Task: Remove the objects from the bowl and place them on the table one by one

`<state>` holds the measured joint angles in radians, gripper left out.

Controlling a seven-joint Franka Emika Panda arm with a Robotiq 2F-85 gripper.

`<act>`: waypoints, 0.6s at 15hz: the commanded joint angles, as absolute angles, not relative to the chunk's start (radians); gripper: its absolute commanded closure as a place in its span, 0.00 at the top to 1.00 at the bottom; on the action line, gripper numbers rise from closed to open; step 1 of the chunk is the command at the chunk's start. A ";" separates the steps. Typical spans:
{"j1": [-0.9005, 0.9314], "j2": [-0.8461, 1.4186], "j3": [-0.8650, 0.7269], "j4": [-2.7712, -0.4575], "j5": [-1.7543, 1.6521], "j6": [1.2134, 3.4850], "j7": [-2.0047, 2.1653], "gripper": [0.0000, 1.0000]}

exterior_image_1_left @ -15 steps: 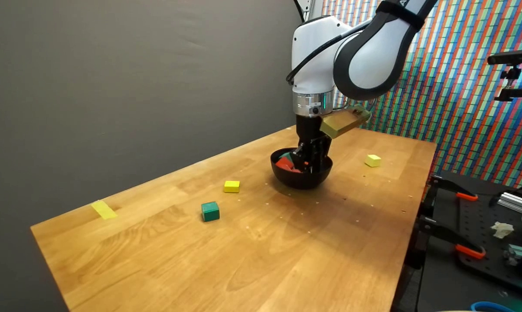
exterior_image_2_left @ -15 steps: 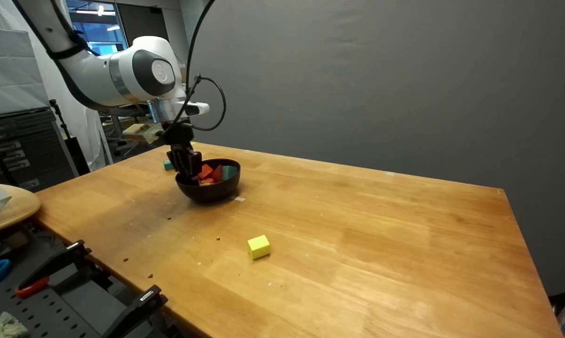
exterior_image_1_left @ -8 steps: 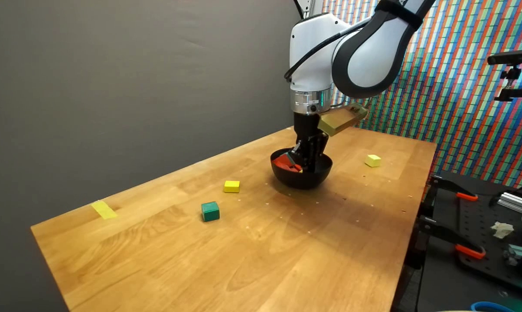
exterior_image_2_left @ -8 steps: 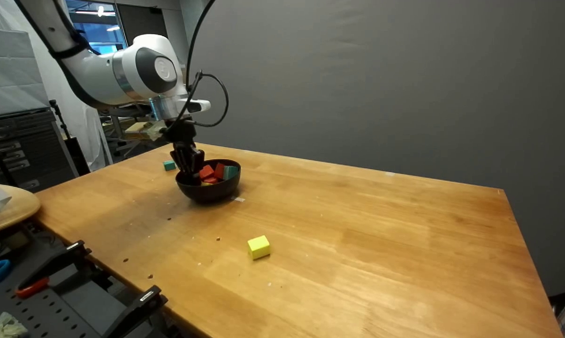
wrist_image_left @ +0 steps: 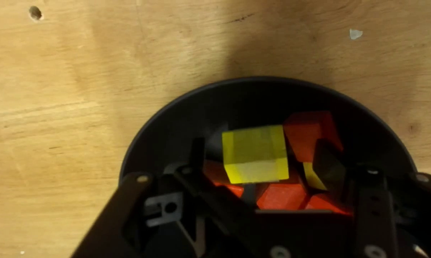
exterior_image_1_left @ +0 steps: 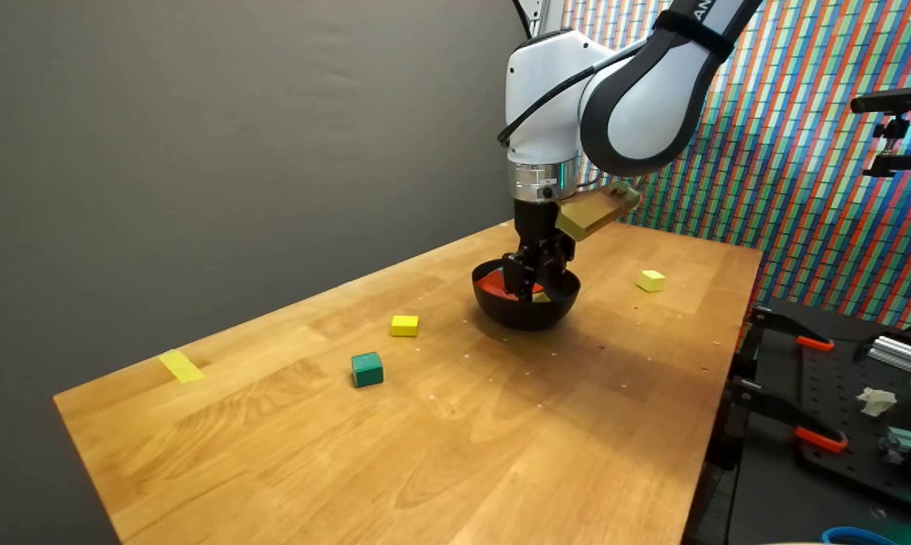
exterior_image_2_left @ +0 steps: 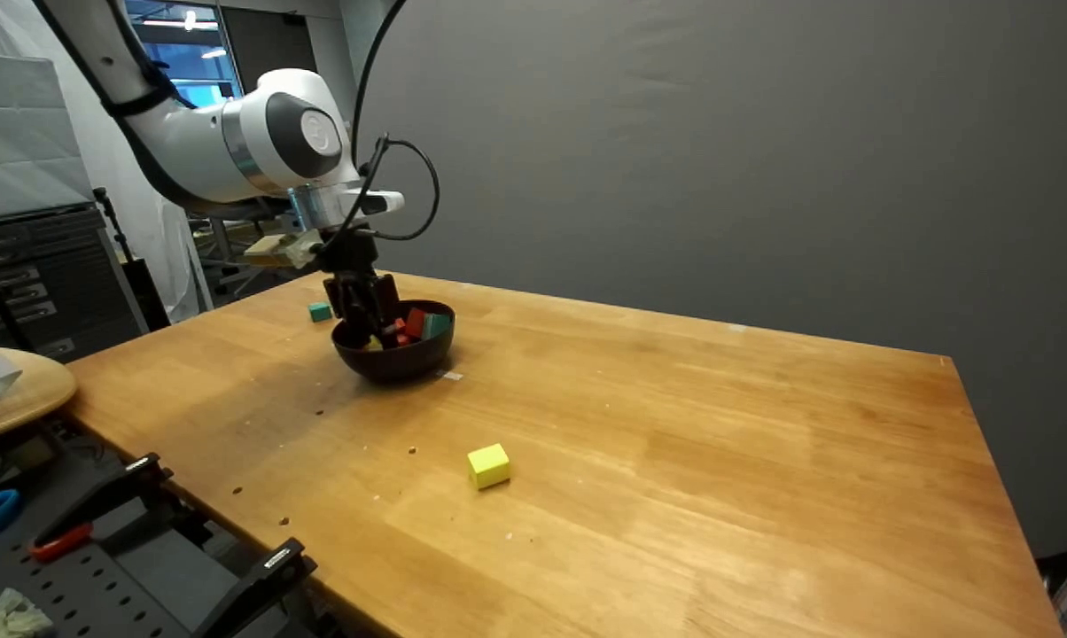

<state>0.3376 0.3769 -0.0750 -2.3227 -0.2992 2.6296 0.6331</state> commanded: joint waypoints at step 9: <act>0.308 0.483 -0.064 -2.220 -0.231 2.634 0.615 0.42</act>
